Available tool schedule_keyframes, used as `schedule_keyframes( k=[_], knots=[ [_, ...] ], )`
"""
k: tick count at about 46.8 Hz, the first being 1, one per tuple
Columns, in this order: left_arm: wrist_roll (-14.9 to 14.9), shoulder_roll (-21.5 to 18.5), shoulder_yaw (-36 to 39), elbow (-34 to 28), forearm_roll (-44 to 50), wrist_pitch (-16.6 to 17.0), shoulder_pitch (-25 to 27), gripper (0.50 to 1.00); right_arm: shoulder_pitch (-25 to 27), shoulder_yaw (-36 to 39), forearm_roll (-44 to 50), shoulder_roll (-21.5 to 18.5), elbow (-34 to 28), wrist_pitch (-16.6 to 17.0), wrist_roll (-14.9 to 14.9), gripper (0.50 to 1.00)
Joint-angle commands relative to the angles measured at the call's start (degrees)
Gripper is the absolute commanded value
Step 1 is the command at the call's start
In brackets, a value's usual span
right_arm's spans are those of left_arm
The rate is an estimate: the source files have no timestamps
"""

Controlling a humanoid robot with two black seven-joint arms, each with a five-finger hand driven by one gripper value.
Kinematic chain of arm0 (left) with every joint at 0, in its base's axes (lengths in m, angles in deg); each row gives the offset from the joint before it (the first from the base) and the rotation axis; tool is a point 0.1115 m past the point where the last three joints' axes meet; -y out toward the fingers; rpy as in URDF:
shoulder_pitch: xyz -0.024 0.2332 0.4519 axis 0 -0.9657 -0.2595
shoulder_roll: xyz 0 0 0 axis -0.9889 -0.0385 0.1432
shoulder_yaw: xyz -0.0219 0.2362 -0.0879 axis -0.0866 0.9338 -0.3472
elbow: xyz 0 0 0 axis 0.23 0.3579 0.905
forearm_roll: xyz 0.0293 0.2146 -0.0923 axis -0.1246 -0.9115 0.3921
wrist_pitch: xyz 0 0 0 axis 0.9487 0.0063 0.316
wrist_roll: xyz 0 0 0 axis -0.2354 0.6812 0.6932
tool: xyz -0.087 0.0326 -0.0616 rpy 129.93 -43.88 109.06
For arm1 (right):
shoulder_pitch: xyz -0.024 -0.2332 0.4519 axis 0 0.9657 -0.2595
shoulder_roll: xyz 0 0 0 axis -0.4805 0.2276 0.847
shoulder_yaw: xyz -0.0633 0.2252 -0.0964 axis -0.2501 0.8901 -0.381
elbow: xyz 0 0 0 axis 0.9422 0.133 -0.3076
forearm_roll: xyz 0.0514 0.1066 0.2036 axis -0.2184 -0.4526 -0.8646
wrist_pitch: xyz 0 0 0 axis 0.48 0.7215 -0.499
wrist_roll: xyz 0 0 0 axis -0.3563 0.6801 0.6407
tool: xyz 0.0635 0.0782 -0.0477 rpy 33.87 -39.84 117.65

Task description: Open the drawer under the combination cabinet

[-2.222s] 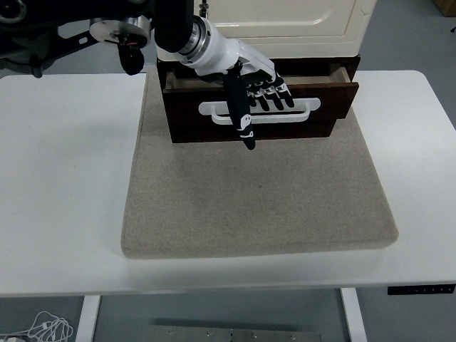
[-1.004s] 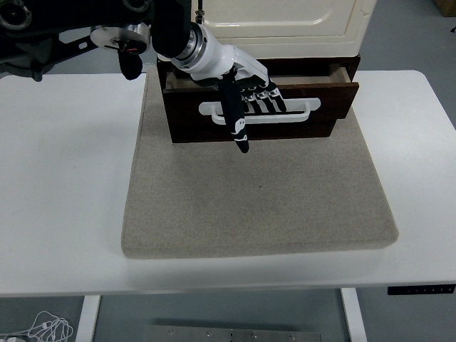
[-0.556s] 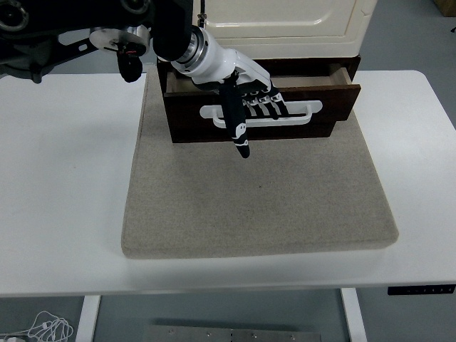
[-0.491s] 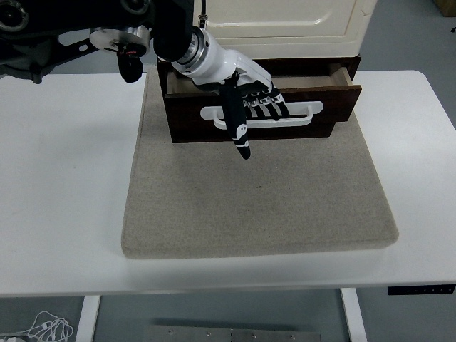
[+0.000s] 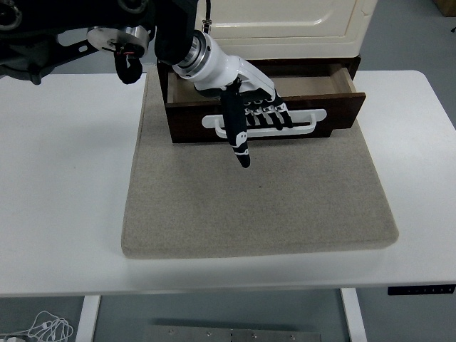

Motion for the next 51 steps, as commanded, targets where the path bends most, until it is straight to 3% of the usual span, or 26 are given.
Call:
schedule_keyframes(
  k=[1,19,36,45,51],
  knots=[
    [-0.05,-0.01,-0.57,-0.19,0.02,-0.49,0.00,1.000,0.00,0.00,0.00,0.00,0.00,0.00,0.00,0.926],
    [-0.48,-0.18,-3.64,-0.01,-1.03,0.21,0.26,1.000,0.00,0.00,0.00,0.00,0.00,0.00,0.00,0.926],
    [-1.54,-0.53,-18.67,3.06,-0.95,0.29,-0.35,1.000,0.00,0.00,0.00,0.00,0.00,0.00,0.00,0.926],
    [-6.72,0.17,-27.02,8.33,-0.77,7.49,-0.44,1.000,0.00,0.00,0.00,0.00,0.00,0.00,0.00,0.926],
    [-11.29,0.17,-33.17,11.67,-0.68,9.70,-0.70,1.000,0.00,0.00,0.00,0.00,0.00,0.00,0.00,0.926]
  ],
)
